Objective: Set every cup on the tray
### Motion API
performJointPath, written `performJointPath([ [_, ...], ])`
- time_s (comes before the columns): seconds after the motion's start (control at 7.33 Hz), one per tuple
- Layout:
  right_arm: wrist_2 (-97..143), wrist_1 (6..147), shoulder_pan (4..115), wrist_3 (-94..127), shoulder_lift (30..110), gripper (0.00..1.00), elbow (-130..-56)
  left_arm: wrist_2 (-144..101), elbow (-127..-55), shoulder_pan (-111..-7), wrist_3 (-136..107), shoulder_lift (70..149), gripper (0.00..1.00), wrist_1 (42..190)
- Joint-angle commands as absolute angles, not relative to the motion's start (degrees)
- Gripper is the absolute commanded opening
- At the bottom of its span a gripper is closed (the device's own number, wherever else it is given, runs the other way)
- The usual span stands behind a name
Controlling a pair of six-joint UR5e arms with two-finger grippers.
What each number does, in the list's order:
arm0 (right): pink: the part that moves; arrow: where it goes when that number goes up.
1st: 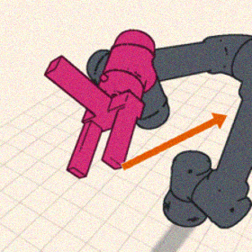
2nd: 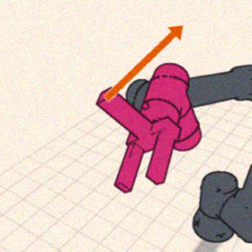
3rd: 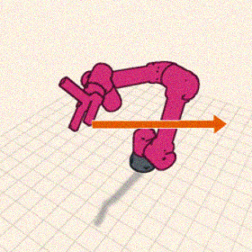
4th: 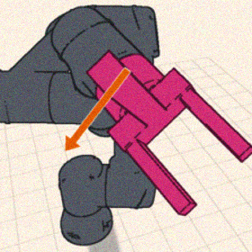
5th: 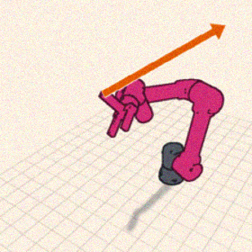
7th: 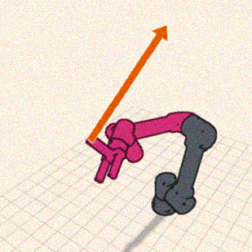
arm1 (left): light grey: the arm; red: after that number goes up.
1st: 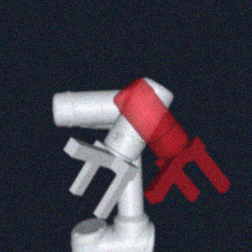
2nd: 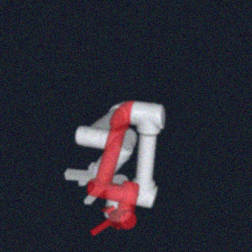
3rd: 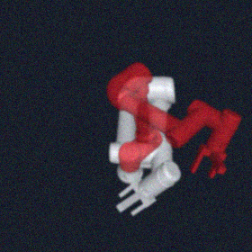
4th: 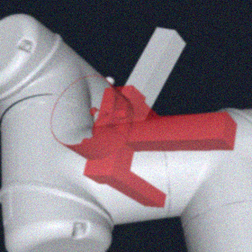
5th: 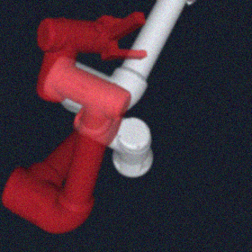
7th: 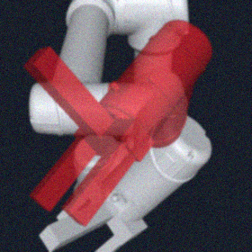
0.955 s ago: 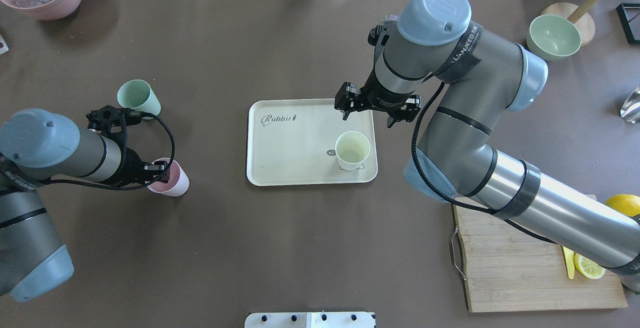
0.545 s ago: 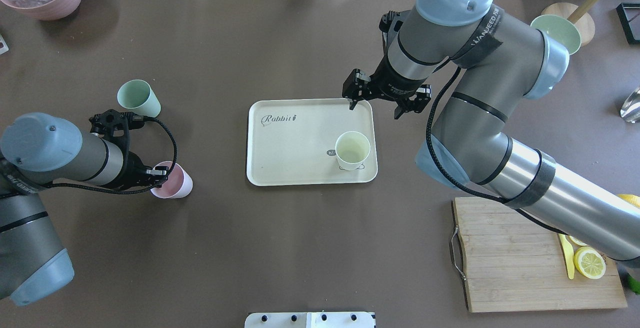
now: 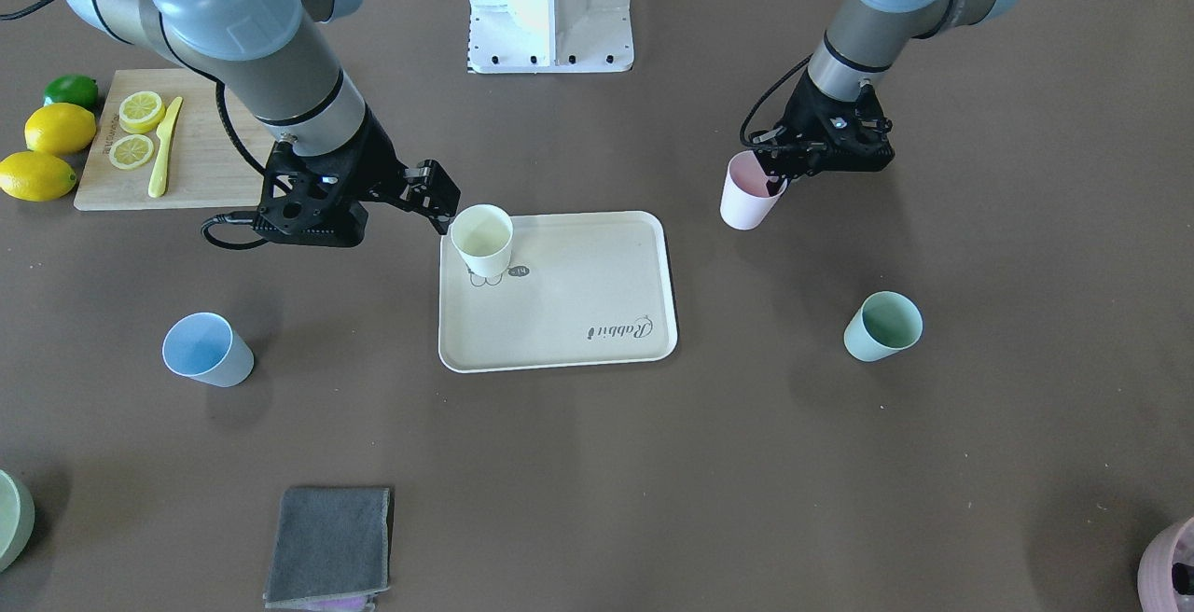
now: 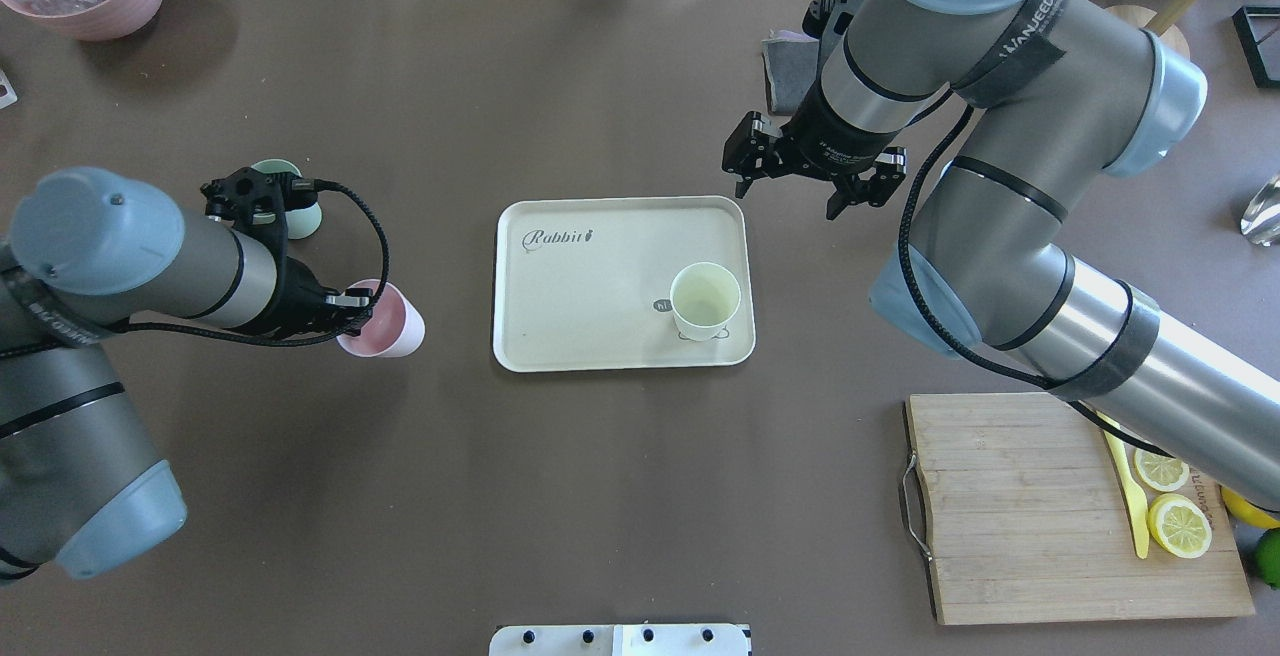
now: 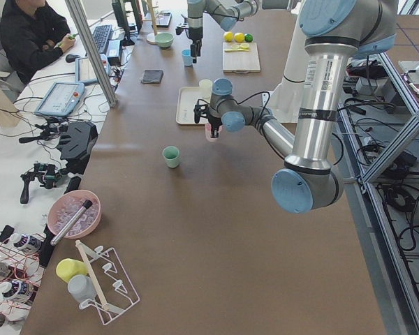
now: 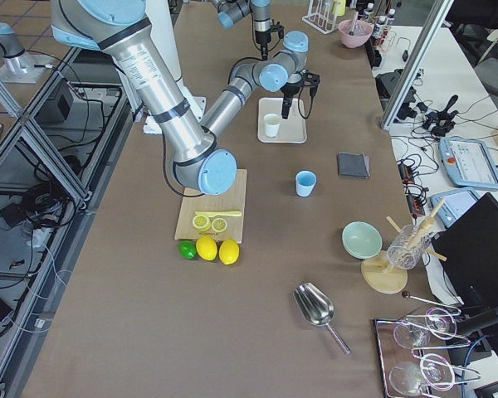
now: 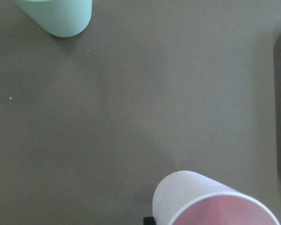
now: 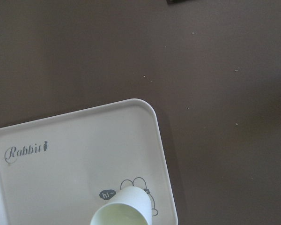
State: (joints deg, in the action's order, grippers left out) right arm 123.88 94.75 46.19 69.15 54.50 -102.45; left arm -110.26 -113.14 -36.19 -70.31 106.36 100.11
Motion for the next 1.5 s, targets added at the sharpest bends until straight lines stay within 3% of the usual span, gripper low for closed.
performJointPath([
  [0.0, 124.28, 95.45, 49.38, 65.69, 56.76, 1.00, -102.48, -110.13, -109.37, -35.69, -74.23, 120.19, 0.00, 88.08],
  [0.68, 125.85, 102.92, 62.03, 36.96, 61.69, 1.00, -99.95, -106.96, -97.14, -31.91, -77.68, 125.59, 0.00, 95.25],
  [1.36, 125.42, 97.67, 63.28, 29.88, 66.53, 1.00, -93.88, -106.96, -97.21, -30.67, -77.96, 125.25, 0.00, 95.54],
])
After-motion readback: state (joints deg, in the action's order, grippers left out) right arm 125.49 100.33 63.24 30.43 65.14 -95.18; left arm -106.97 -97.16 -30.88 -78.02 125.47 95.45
